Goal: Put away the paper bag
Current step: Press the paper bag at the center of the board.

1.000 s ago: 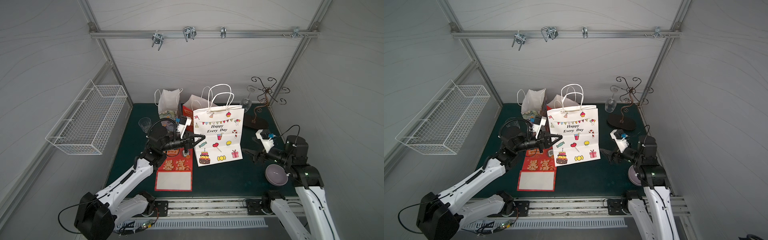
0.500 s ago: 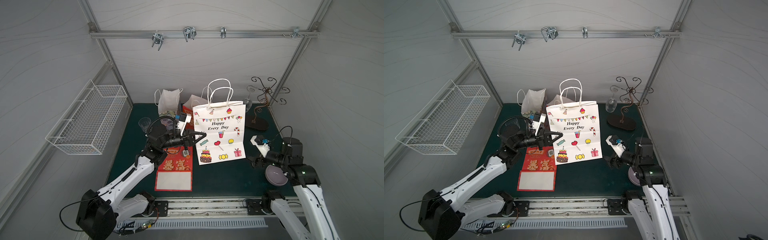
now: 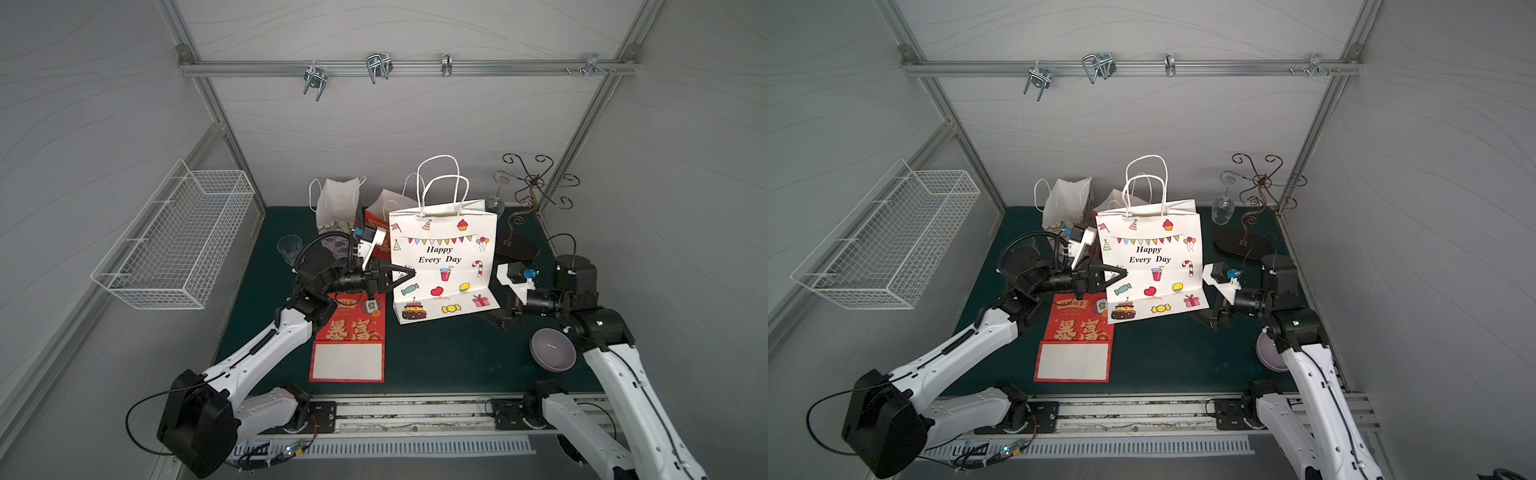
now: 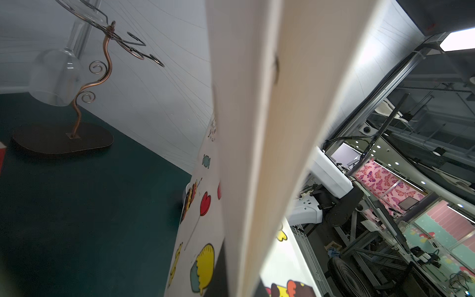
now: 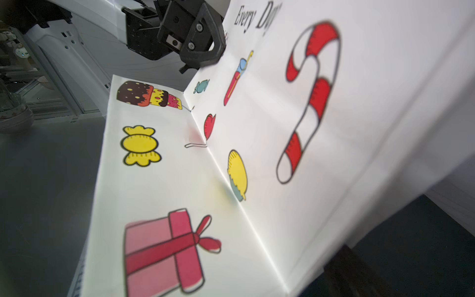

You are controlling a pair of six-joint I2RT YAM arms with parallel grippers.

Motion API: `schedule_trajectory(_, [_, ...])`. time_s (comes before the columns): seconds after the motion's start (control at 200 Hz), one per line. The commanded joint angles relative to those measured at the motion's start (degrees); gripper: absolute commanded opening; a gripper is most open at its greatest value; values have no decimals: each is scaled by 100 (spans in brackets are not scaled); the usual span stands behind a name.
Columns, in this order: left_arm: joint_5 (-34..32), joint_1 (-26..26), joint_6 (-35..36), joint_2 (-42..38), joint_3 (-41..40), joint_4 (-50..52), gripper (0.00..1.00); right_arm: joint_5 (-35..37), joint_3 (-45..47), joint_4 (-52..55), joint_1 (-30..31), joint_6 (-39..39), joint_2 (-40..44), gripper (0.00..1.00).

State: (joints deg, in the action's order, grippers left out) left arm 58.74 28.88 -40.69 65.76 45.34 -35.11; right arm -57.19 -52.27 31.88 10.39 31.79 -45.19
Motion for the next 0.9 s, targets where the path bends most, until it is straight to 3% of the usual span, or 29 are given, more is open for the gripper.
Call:
schedule_trajectory(0.0, [374, 82, -90, 37, 317, -363, 0, -422, -124, -561, 17, -378, -92, 90])
schedule_trajectory(0.175, [527, 194, -17, 83, 377, -277, 0, -501, -74, -937, 32, -668, -127, 88])
schedule_trajectory(0.32, [616, 326, 230, 107, 488, 15, 0, -787, -55, -1313, 33, -1076, -224, 80])
schedule_trajectory(0.895, [381, 379, 1046, 60, 581, 900, 0, -1388, -204, -1333, 33, -1582, -313, 22])
